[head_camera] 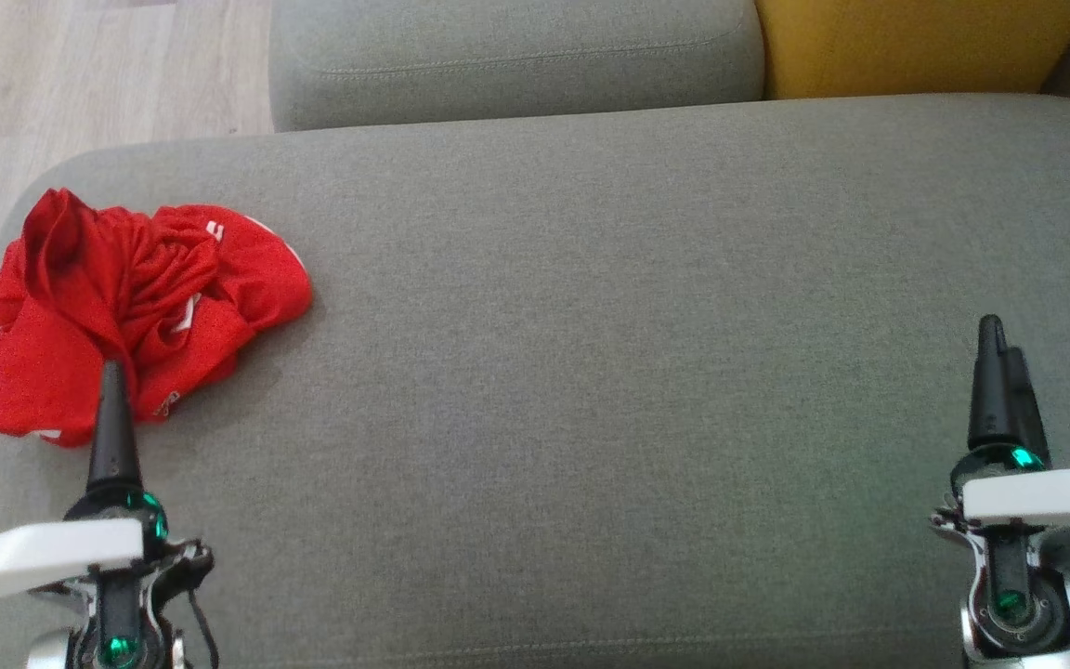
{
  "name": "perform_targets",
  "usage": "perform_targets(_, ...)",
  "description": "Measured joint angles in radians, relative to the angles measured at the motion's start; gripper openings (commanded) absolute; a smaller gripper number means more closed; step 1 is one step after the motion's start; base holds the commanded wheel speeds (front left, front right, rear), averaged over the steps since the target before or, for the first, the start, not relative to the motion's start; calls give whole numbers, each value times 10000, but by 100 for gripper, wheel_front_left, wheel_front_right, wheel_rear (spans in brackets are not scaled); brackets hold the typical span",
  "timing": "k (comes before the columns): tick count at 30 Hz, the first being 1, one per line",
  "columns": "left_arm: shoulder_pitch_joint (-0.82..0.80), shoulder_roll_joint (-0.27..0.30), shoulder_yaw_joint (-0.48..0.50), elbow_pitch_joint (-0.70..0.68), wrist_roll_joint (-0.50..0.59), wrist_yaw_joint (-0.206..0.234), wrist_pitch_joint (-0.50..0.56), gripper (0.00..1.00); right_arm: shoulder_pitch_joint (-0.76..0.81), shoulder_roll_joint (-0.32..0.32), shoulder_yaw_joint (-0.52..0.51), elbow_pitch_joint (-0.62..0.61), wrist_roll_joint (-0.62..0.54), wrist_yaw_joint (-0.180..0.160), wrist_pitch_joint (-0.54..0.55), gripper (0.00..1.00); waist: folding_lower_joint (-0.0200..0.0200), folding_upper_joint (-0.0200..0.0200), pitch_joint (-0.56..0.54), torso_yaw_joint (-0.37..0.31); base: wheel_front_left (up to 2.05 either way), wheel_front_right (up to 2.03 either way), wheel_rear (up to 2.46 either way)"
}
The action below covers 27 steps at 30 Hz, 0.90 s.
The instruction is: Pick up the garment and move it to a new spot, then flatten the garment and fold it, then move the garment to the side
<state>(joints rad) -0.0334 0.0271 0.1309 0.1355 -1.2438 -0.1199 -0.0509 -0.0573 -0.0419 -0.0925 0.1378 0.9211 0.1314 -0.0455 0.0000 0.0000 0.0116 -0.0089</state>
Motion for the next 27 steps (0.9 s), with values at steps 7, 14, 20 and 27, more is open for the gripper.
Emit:
perform_targets(7,-5,6,-481,-662,1549,165,-142,100,-114,0,393,-347,-1494,0,-174,100,0,0,33,-24,0,0,0)
perform_targets(14,-6,12,-1290,-1110,3532,533,-314,100,-164,-2,826,-412,-3120,0,-357,100,0,0,81,-80,0,0,0)
perform_targets(20,-6,27,-1808,-1262,4821,788,-499,100,-165,-15,1041,-401,-4038,0,-506,100,0,0,109,-125,0,0,0)
perform_targets(27,-11,121,-2629,-1317,6746,1172,-667,100,-171,-15,1099,-291,-5264,0,-708,100,0,0,137,-171,0,0,0)
